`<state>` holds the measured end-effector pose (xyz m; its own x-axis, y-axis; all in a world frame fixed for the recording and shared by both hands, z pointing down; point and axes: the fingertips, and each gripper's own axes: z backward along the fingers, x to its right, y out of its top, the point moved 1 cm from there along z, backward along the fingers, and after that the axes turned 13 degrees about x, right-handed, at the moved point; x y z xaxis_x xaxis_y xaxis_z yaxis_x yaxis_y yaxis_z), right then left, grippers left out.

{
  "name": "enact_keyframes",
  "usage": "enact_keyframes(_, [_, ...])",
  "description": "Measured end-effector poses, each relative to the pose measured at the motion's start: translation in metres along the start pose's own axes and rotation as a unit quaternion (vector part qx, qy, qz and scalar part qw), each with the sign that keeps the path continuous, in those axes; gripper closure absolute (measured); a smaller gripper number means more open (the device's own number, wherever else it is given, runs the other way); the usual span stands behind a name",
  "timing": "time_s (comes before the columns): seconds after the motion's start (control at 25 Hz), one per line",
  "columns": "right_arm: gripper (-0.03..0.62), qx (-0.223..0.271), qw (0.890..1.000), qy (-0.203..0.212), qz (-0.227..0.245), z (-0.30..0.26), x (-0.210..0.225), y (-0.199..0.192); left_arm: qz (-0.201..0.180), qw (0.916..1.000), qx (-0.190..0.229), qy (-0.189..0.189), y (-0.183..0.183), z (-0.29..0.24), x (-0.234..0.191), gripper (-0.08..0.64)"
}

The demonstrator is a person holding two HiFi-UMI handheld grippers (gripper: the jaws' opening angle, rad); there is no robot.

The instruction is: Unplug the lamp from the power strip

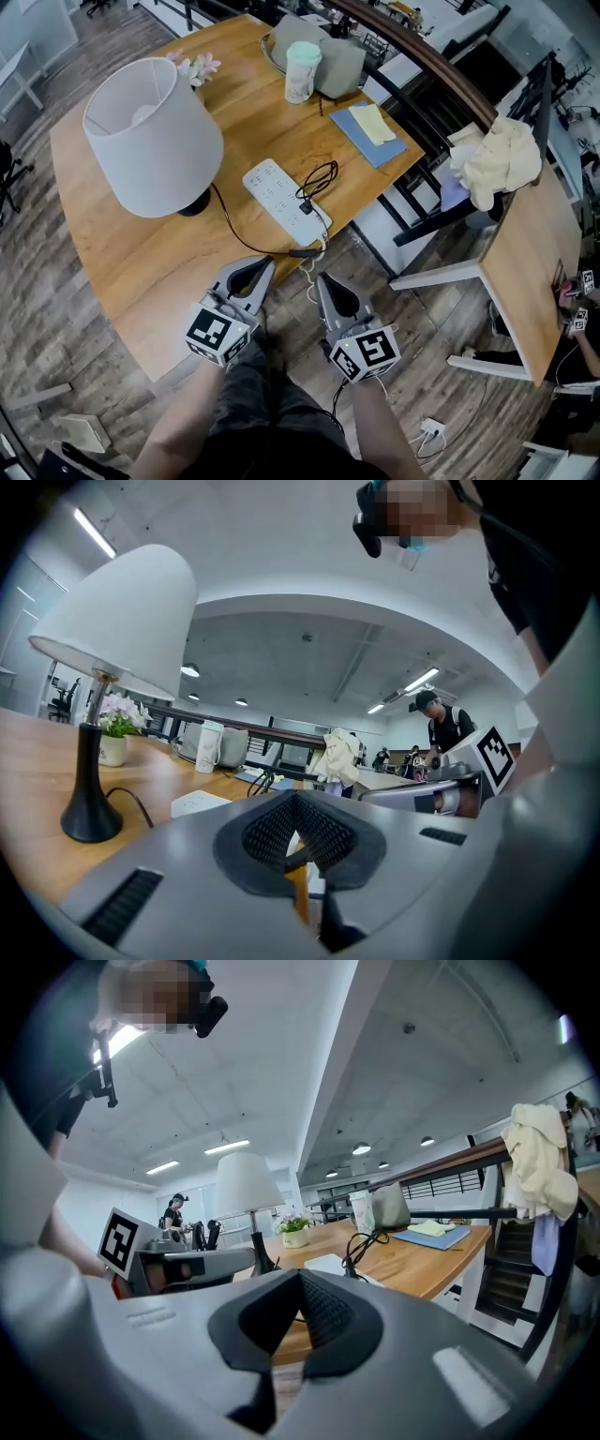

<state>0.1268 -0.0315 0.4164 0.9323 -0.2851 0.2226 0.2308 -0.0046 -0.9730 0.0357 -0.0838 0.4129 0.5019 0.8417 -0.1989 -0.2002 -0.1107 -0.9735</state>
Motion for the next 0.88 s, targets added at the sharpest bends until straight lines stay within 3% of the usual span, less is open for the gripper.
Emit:
enact_keyframes(0.52, [0.586, -0.028, 1.0, -0.005, -0.003, -0.054, 0.025, -0.015, 0.024, 0.9991, -0.031, -0.017, -0.022, -0.041, -0.033, 0.562])
enact_keyframes(0.88, [0.586, -0.05, 0.998, -0.014, 0.021, -0.077, 0.044, -0.023, -0.016, 0.9963, -0.083, -0.018, -0.04, -0.067, -0.047, 0.563])
